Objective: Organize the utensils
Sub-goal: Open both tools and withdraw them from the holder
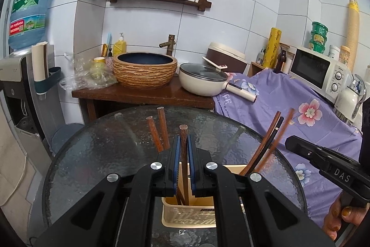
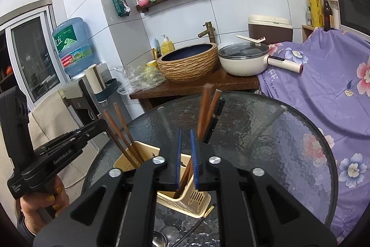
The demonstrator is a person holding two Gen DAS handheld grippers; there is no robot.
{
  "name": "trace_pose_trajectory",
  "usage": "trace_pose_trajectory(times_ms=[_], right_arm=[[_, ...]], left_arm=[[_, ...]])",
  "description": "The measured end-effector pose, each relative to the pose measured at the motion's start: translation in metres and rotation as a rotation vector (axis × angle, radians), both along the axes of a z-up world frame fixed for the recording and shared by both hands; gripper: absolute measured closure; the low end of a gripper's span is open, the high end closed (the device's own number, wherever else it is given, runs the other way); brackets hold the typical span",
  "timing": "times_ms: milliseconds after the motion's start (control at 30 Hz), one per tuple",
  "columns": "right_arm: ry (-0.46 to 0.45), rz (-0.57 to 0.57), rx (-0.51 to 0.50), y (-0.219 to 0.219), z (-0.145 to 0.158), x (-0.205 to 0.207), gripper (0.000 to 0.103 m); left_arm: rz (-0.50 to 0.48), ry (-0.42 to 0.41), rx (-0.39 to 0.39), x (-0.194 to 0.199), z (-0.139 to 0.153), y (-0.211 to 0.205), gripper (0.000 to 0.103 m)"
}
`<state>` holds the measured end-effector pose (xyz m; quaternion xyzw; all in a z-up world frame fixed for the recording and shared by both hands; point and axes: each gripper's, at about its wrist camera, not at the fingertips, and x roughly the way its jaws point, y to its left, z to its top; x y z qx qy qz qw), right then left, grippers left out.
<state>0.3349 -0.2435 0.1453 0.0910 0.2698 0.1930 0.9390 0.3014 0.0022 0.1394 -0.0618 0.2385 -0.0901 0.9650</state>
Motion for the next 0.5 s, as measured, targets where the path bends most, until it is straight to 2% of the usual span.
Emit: trace_pose_trajectory(times_ms=[33, 100, 233, 300, 433, 500], right_arm=[[-0.001, 0.0, -0.001, 0.0, 0.001, -0.001, 0.068], [-0.02, -0.021, -0.001, -0.004, 0.0, -0.007, 0.051], [-0.047, -0.033, -0.005, -0.01, -0.002, -0.023, 0.05], [-0.035, -0.031, 0.01, -0.015, -0.008, -0.032, 0.046], [-0.022, -0.031, -0.013, -0.019, -0.026, -0.05, 0.037], [-0.008, -0.026, -0.04, -0.018, -0.04, -0.059, 0.037]], left_arm=[[0.0, -0.002, 0.001, -0.001, 0.0, 0.001, 0.087], [0.005, -0.008, 0.001, -0.004, 0.0, 0.003, 0.066], [0.003, -0.031, 0.001, -0.02, -0.001, 0.009, 0.054], [0.002, -0.04, -0.002, -0.031, -0.005, 0.013, 0.037], [0.009, -0.029, -0.012, -0.048, -0.02, 0.02, 0.026], [0.015, -0.008, -0.02, -0.054, -0.031, 0.024, 0.021]])
